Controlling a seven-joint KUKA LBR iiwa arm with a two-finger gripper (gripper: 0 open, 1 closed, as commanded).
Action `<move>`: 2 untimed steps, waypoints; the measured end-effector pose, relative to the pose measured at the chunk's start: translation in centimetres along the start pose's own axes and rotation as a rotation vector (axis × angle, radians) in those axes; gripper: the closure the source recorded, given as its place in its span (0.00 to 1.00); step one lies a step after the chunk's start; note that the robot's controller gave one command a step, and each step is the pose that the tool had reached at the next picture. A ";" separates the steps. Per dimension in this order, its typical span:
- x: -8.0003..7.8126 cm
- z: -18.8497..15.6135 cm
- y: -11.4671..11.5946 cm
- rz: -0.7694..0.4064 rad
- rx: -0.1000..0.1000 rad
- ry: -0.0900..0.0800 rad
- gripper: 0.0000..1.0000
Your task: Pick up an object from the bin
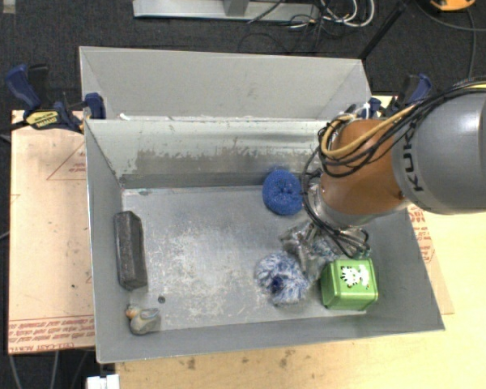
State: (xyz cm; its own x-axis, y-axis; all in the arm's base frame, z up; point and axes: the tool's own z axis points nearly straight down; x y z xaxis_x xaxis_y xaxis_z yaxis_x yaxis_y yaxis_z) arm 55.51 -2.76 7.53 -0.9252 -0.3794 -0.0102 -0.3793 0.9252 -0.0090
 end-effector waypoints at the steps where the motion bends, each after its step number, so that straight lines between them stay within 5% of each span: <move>1: 0.1 0.0 -0.1 0.002 -0.001 -0.001 1.00; 2: 0.2 -0.5 0.0 0.003 -0.004 0.003 1.00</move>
Offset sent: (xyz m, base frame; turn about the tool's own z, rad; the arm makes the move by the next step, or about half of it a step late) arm -0.0002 0.0001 0.1058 0.0000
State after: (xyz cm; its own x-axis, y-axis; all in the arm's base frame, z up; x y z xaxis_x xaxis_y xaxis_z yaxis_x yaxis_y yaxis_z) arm 55.32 -2.84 8.06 -0.9264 -0.3765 -0.0069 -0.3765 0.9264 -0.0054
